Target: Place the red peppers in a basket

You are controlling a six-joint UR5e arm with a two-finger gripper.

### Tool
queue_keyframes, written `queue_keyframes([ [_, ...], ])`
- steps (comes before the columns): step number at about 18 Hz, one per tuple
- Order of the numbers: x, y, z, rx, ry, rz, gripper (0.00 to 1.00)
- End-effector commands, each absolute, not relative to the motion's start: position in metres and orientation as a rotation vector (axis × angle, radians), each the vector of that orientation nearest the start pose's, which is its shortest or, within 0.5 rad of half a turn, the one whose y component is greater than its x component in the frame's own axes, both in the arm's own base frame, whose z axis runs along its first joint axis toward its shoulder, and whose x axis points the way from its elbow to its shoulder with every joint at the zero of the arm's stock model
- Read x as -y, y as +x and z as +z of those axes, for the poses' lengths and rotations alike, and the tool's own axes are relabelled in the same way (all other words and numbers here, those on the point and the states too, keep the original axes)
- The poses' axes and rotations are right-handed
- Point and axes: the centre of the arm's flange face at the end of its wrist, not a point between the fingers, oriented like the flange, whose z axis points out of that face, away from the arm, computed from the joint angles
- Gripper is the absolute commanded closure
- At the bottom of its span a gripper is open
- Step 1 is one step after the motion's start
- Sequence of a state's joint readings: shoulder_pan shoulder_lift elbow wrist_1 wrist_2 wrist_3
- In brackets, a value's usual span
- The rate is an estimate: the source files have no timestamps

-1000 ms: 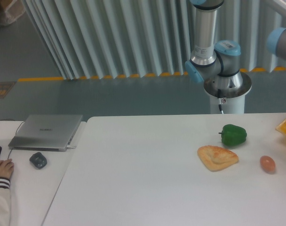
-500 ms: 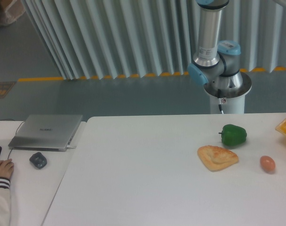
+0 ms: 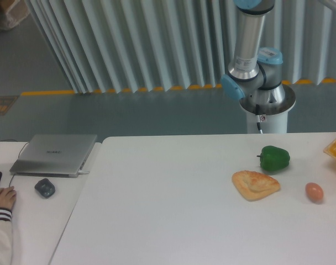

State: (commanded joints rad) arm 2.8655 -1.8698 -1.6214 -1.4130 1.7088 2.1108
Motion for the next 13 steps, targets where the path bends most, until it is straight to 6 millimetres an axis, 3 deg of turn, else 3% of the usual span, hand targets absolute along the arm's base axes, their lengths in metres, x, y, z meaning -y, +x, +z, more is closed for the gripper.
queue_keyframes([
  [2,-0.271,-0.519,0.317,-1.303,-2.960,-0.335,0.28],
  [4,-0.272,-0.519,0.318,-1.287,-2.966,-0.336,0.00],
  [9,-0.274,-0.517,0.321,-1.218,-3.000,-0.313,0.00],
  [13,-0.291,-0.512,0.349,-1.130,-2.965,-0.200,0.00],
])
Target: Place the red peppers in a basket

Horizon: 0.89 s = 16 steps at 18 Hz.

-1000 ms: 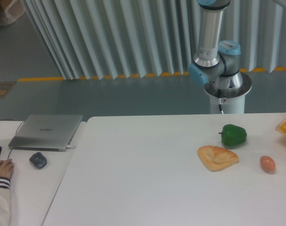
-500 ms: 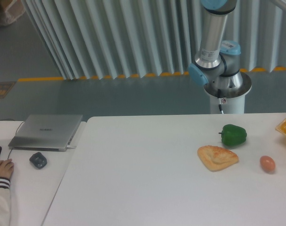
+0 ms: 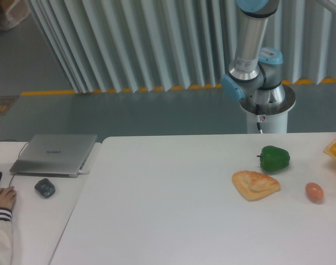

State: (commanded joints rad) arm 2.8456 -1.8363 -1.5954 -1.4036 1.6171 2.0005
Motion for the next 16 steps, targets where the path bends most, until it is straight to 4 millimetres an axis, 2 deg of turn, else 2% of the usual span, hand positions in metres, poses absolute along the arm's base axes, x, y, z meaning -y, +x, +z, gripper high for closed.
queue_keyframes([
  [2,-0.301,-0.508,0.362,-1.056,-2.951,-0.132,0.00],
  [7,-0.349,-0.483,0.371,-0.894,-2.967,-0.057,0.00],
  [11,-0.385,-0.455,0.379,-0.835,-2.947,-0.030,0.00],
  [14,-0.421,-0.424,0.385,-0.783,-2.954,0.003,0.00],
  [16,-0.433,-0.410,0.386,-0.758,-2.962,-0.001,0.00],
])
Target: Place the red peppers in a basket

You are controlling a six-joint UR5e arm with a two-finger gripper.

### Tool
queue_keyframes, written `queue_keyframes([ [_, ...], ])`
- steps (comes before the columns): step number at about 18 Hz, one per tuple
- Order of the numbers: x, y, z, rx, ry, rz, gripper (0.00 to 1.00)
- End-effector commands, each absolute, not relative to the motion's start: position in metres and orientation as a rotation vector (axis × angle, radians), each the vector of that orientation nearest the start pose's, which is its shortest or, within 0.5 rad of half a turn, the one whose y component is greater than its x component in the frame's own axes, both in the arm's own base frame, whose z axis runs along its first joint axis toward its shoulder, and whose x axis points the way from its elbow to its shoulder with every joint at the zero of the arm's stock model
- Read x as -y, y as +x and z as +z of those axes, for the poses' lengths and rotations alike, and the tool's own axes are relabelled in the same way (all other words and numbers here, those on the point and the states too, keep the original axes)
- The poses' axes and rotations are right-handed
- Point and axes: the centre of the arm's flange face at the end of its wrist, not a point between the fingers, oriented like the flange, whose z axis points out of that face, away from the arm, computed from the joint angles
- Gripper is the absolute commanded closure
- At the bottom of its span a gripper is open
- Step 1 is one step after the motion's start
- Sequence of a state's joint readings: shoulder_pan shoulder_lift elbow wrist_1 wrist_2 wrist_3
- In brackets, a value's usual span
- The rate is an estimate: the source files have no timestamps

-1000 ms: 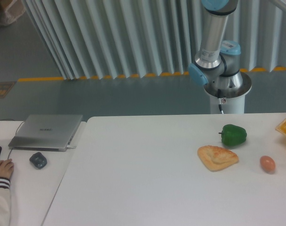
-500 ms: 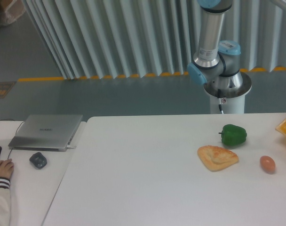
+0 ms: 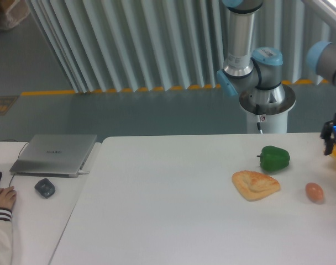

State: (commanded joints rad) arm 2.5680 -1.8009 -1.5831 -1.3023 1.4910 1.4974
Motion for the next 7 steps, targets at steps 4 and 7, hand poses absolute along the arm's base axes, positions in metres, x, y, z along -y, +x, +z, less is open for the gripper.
queue_keyframes([
  [4,-0.453,-0.390,0.383,-0.737,-2.974,-0.007,0.00],
  [7,-0.465,-0.378,0.381,-0.759,-2.960,0.028,0.00],
])
